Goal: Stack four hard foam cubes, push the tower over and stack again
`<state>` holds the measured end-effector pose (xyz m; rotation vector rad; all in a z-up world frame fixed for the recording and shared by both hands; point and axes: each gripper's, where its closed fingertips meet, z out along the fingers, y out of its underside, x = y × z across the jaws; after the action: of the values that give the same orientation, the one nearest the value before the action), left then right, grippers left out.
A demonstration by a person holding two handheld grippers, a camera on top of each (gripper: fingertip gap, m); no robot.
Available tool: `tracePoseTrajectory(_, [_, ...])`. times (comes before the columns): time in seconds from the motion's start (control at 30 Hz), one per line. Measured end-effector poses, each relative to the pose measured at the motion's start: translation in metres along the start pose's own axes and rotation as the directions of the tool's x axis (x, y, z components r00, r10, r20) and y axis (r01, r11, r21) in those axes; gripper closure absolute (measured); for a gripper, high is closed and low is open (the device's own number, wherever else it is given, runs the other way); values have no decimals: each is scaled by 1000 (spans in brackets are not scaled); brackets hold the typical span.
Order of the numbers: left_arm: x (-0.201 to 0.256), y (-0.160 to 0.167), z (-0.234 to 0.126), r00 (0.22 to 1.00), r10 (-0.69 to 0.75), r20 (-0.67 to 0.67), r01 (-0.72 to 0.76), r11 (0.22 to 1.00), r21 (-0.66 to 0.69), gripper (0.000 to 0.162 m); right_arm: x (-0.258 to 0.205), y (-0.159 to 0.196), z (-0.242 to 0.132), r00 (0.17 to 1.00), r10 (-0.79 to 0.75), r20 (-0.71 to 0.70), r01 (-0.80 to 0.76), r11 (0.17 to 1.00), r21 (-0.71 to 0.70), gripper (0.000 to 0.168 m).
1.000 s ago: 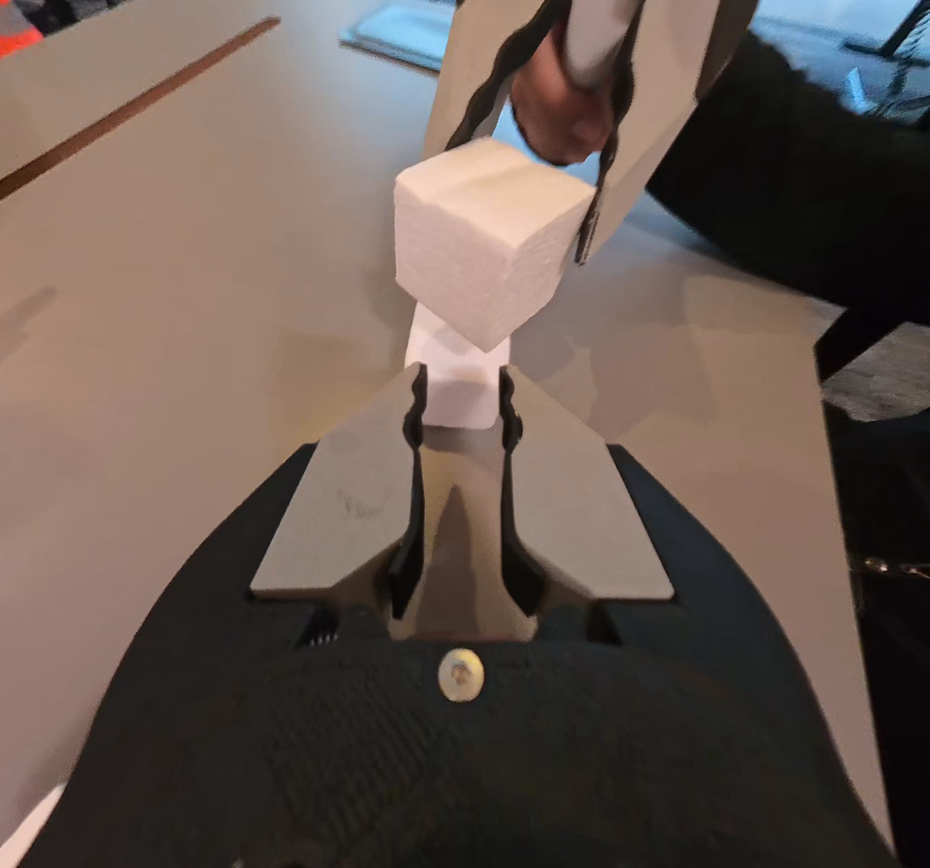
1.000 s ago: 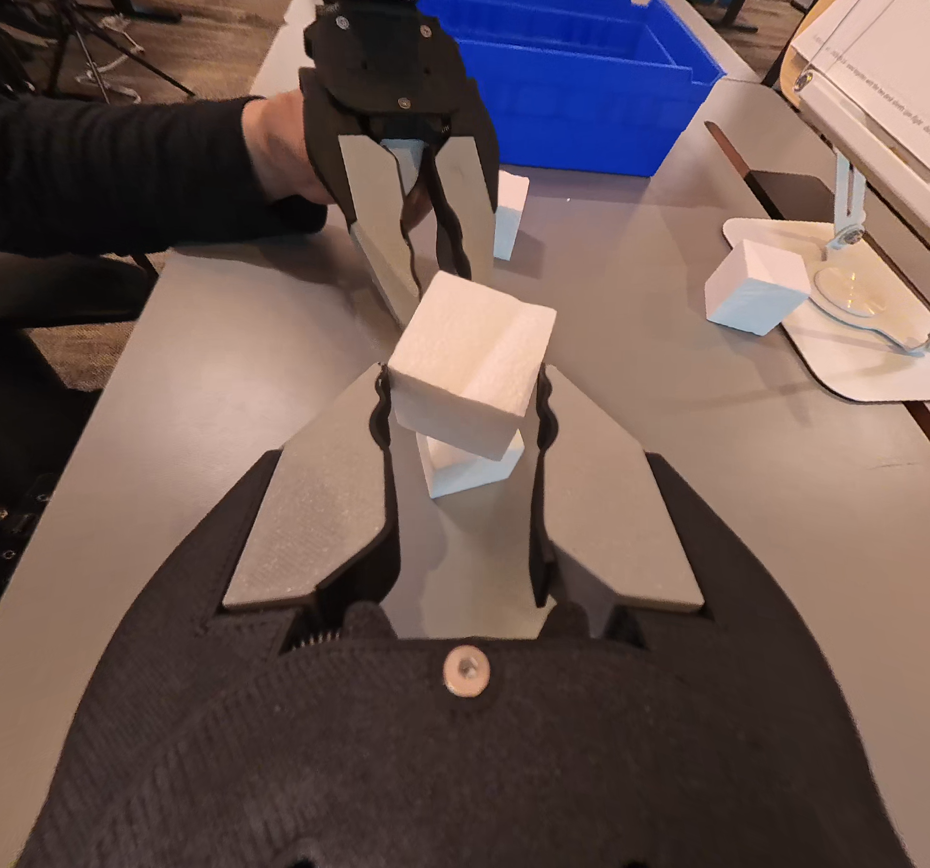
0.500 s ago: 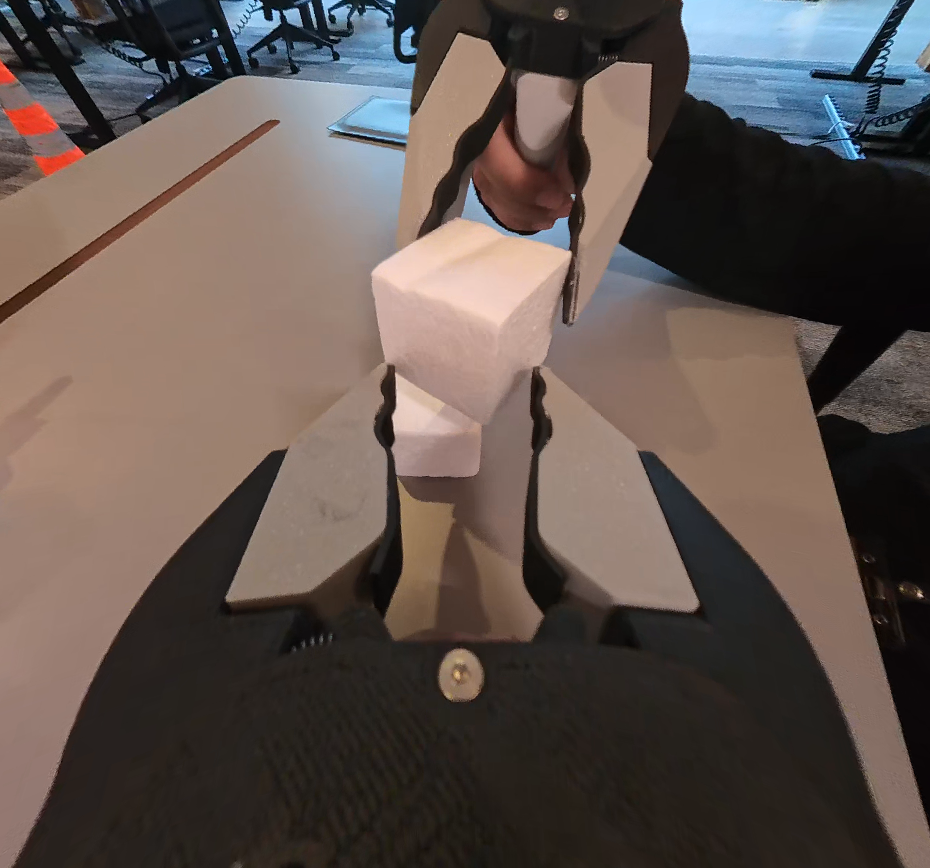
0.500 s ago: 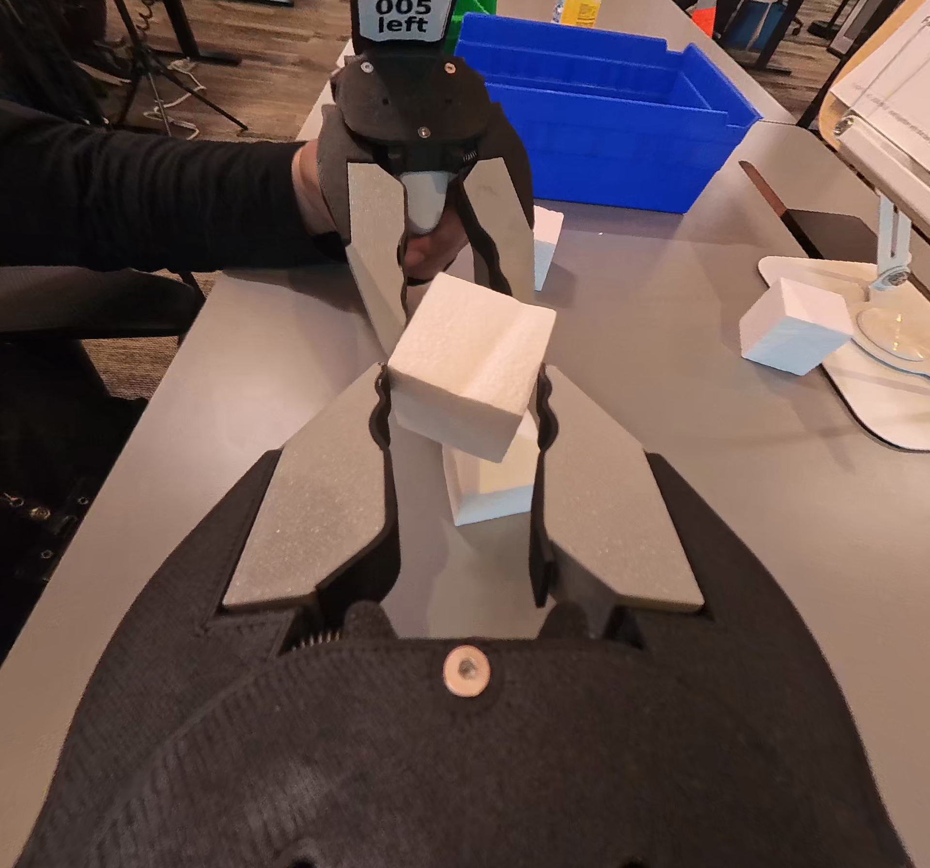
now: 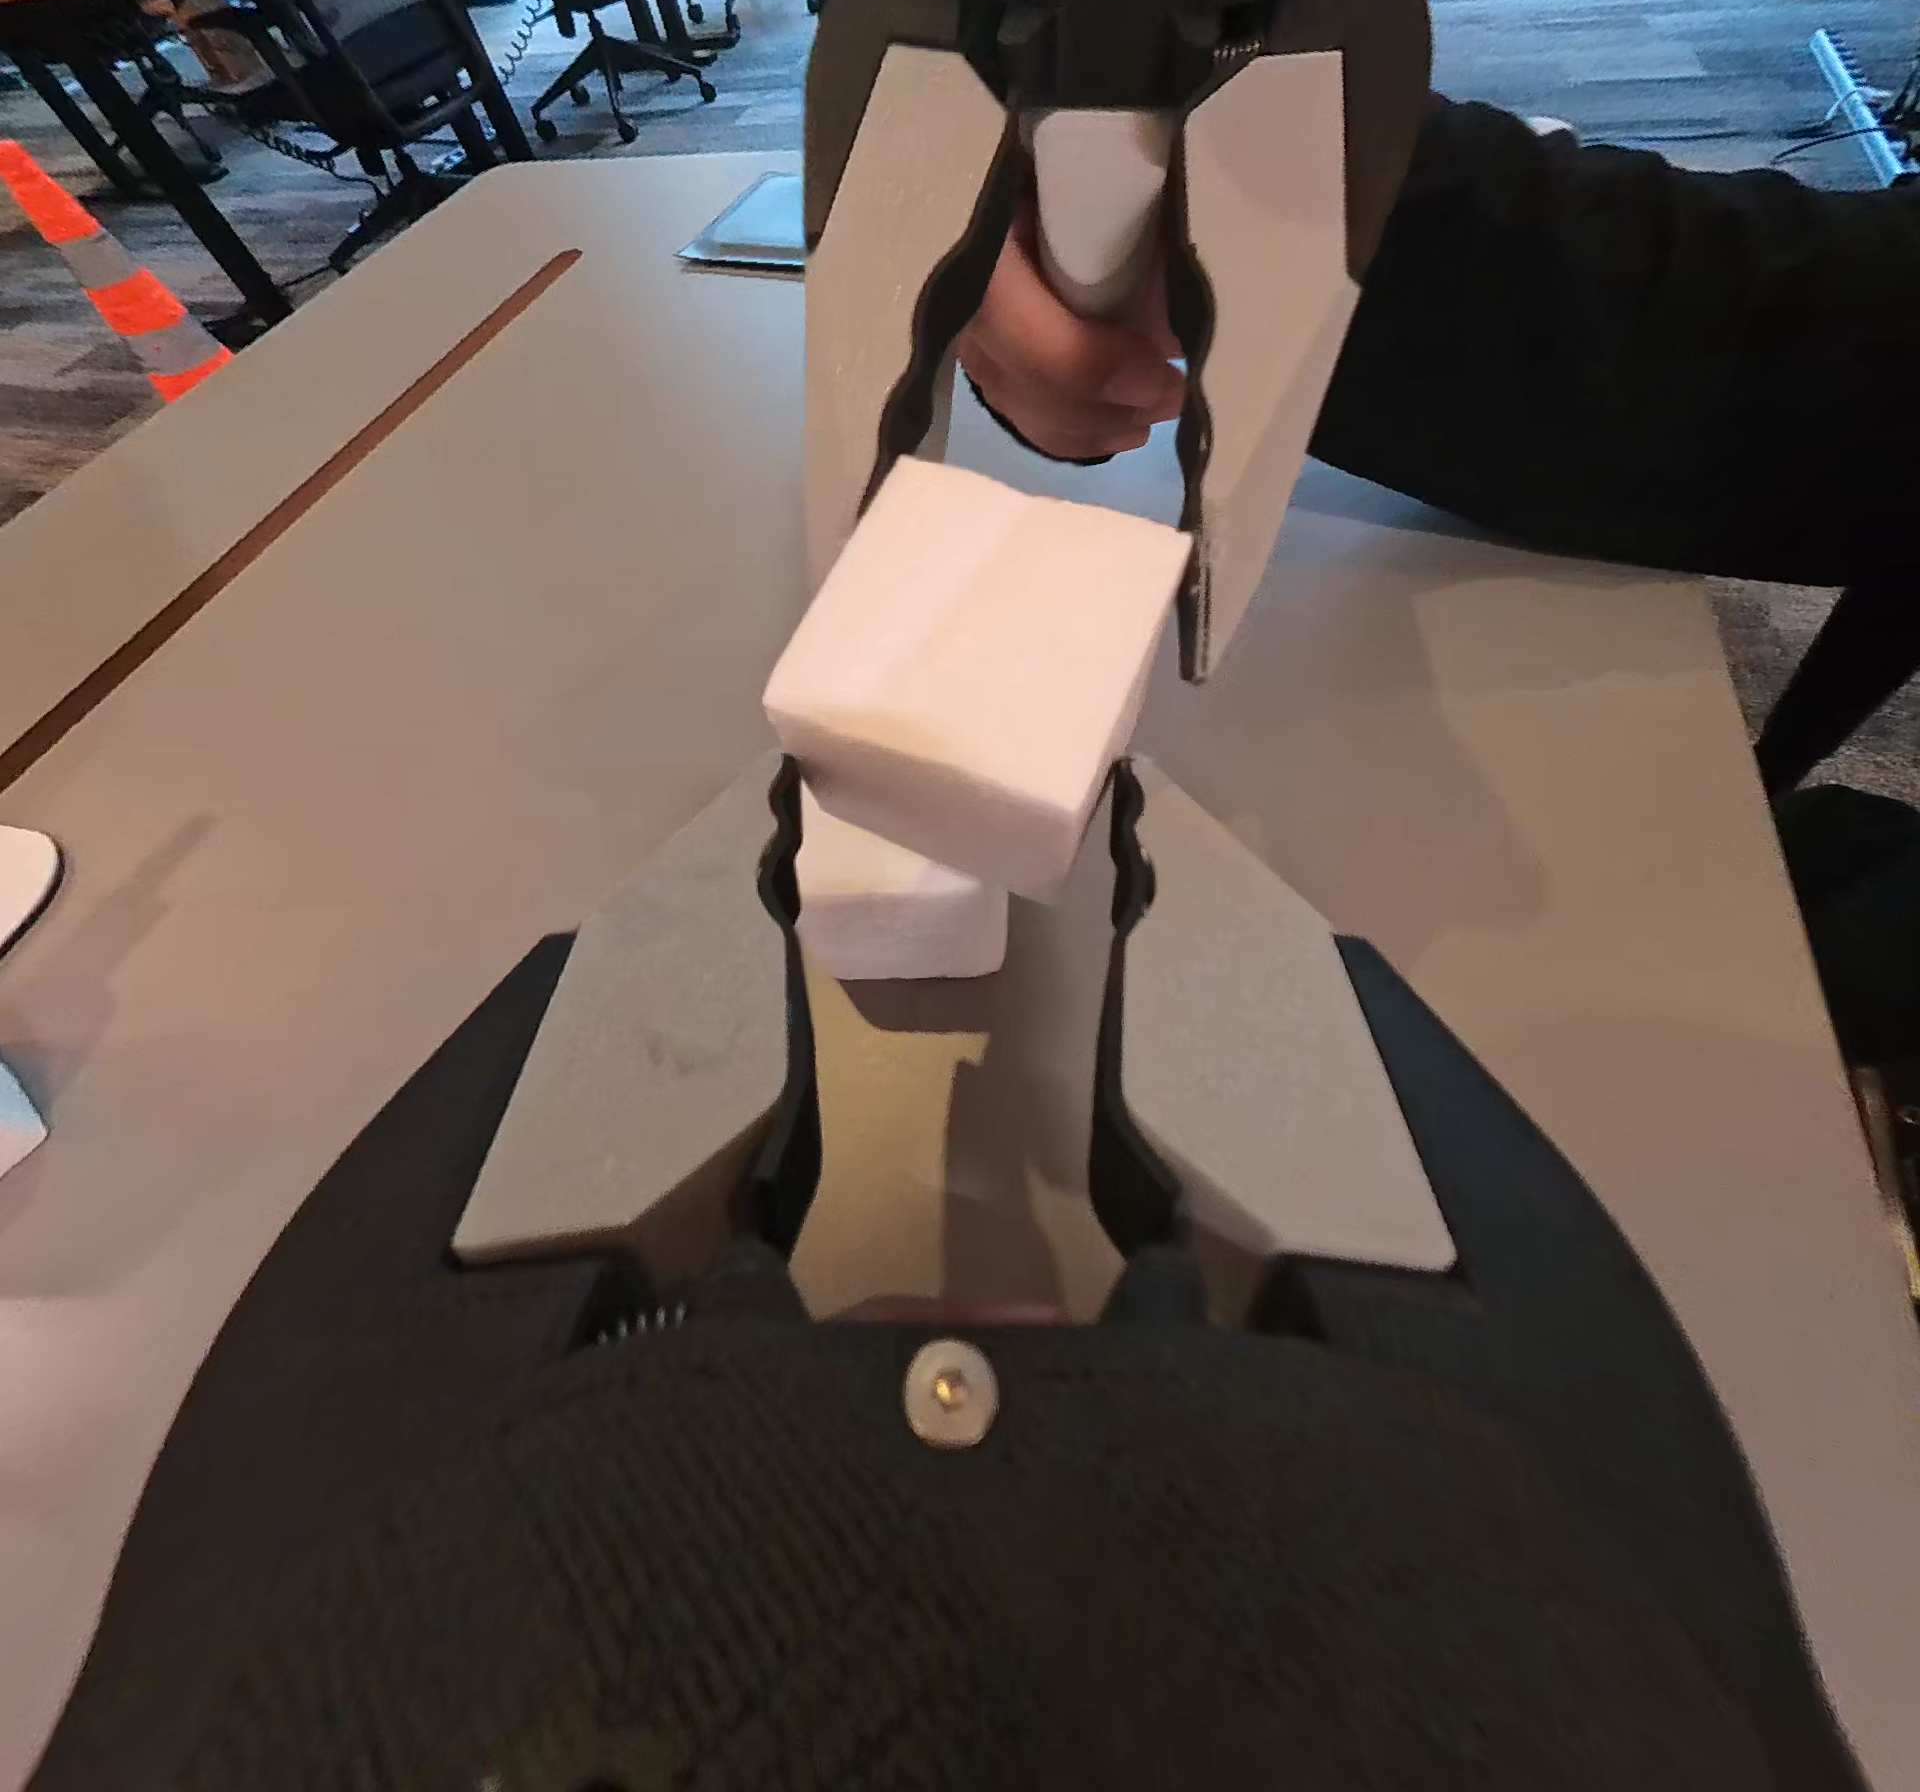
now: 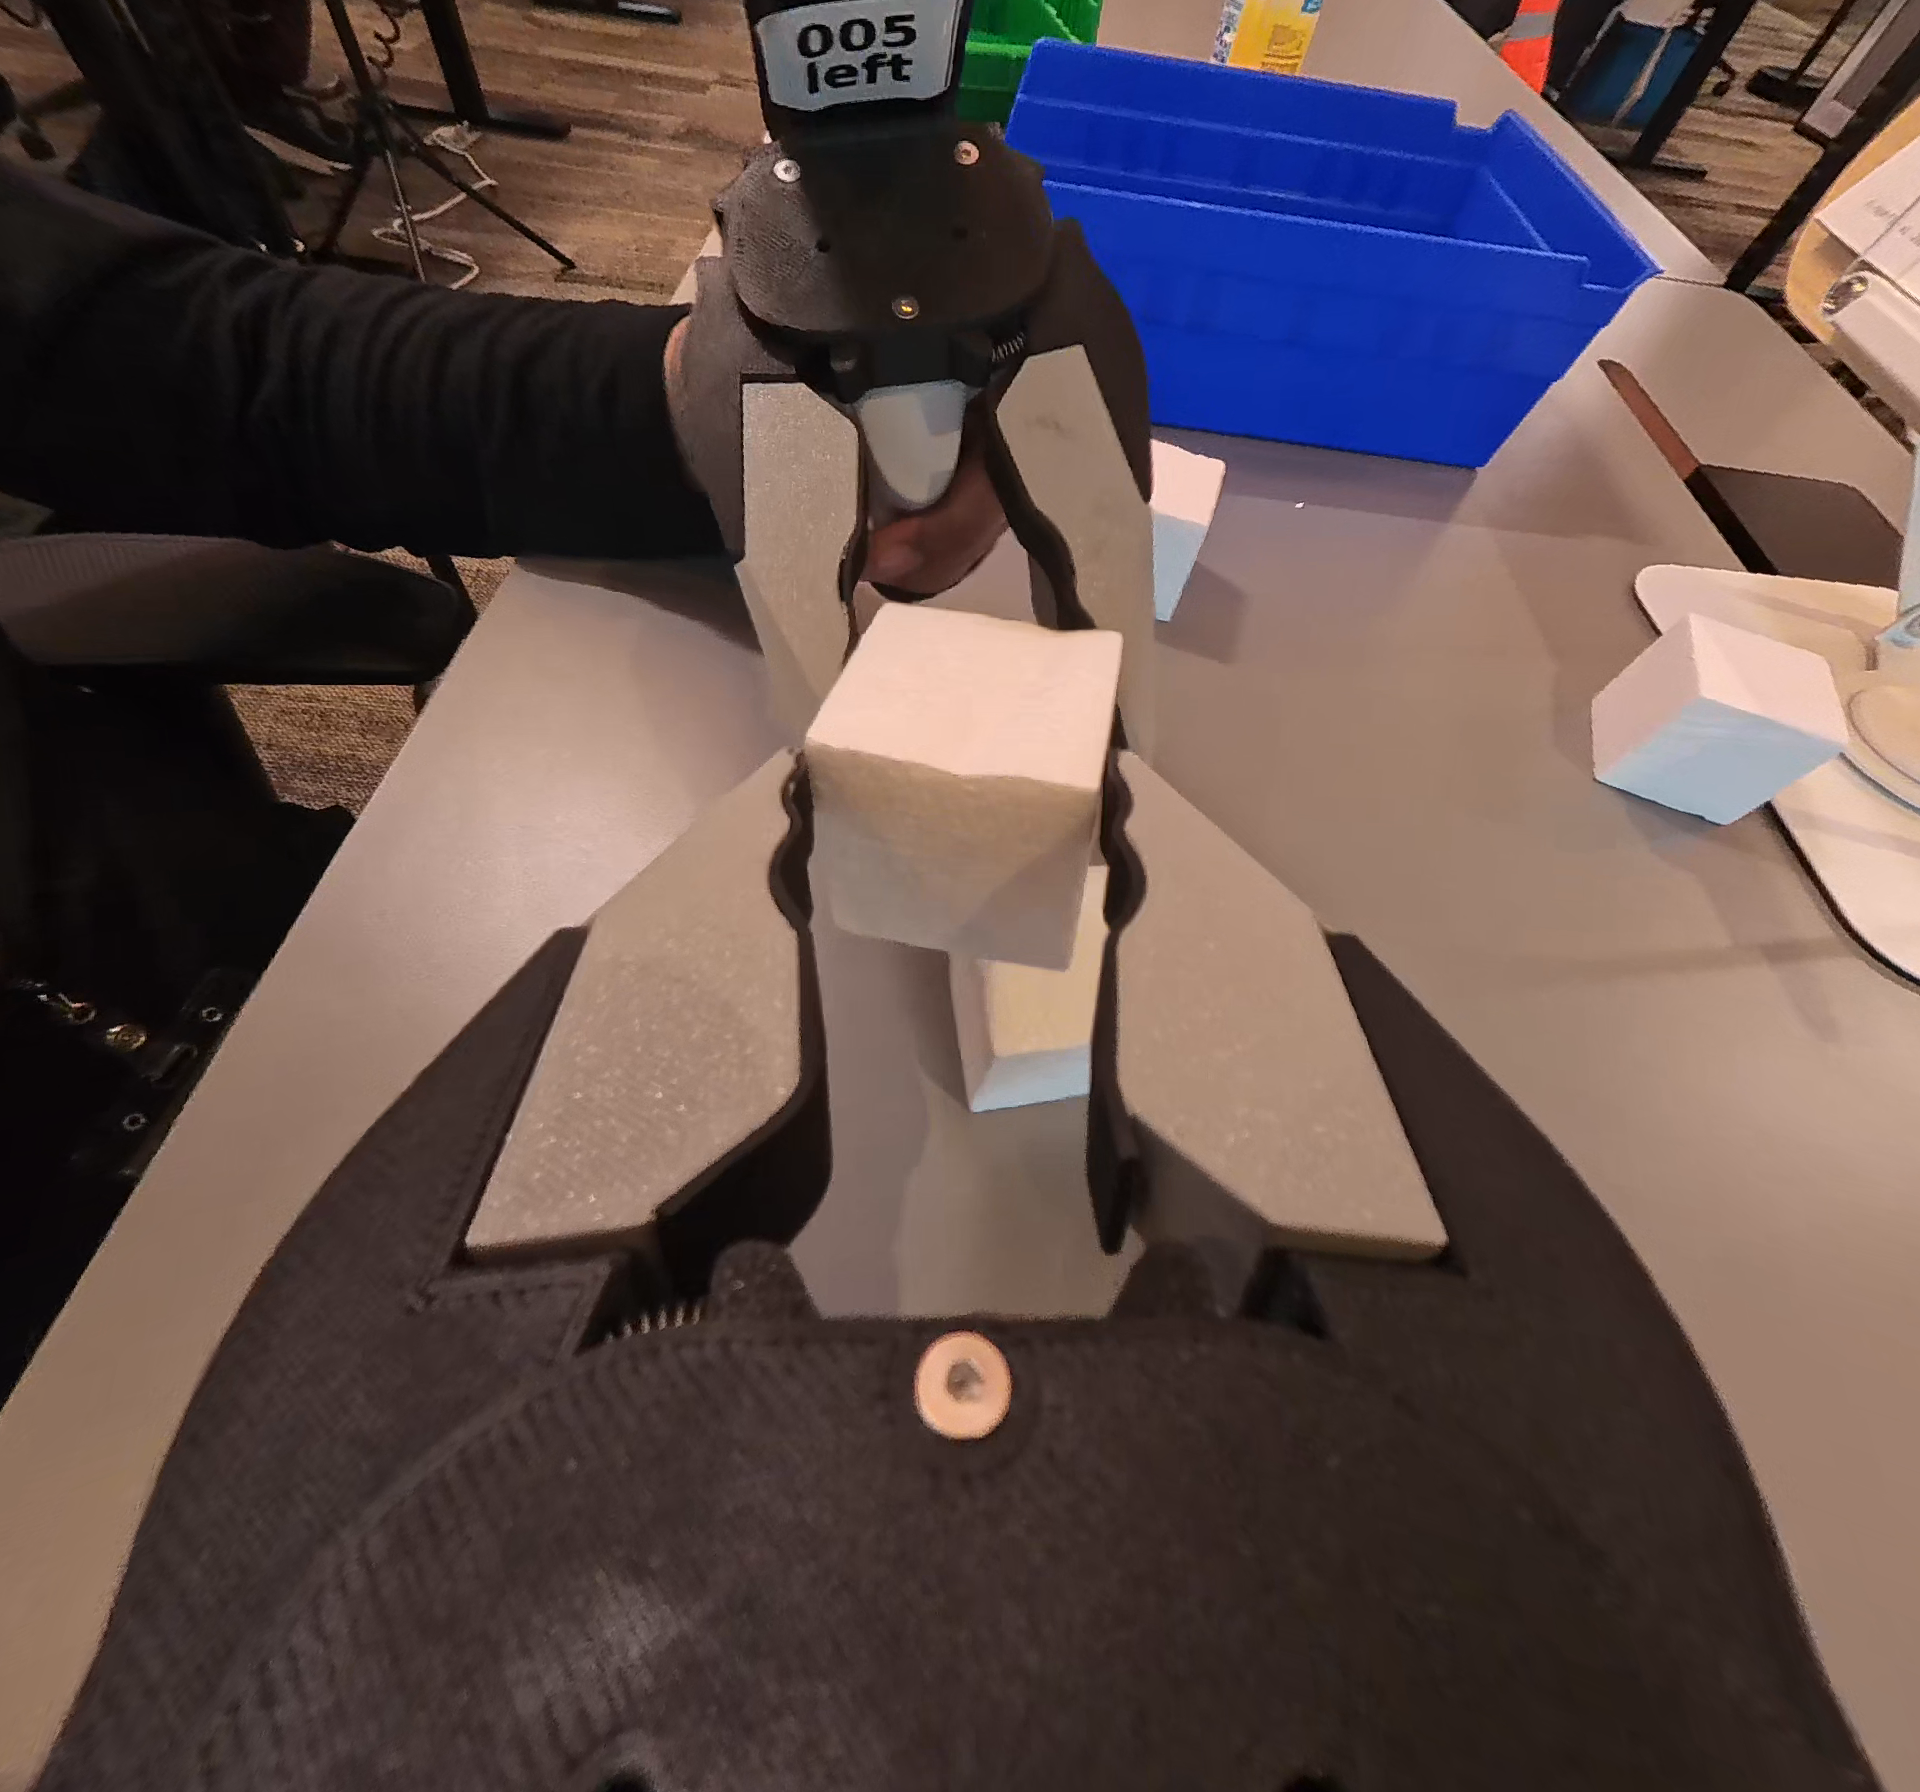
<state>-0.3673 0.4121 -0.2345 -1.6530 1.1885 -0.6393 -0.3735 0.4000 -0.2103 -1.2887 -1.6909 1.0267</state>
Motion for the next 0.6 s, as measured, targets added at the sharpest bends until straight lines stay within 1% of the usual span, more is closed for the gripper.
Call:
tracePoseTrajectory(0.2, [-16, 2, -5, 997, -68, 47, 68, 998, 8, 104, 21, 4, -5, 994, 19, -111, -21, 1000, -12, 117])
tracePoseTrajectory(0.37, [-18, 4, -5, 996, -62, 63, 62, 998, -4, 104, 23, 7, -4, 992, 17, -122, -20, 999, -27, 118])
tracePoseTrajectory(0.6, [-18, 0, -8, 996, -68, 63, 67, 998, 21, 105, 27, 7, -7, 991, 38, -127, -40, 999, -15, 117])
